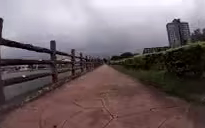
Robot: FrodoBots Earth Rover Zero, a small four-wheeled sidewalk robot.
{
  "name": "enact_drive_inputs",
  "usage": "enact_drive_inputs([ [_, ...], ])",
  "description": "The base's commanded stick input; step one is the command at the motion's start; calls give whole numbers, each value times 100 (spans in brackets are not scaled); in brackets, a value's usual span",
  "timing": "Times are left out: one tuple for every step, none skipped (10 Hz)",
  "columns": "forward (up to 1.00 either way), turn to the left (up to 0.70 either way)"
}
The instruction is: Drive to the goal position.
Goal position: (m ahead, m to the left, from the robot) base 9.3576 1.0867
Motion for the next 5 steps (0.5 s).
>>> enact_drive_inputs([
  [100,0],
  [100,0],
  [100,0],
  [100,-33],
  [100,0],
])
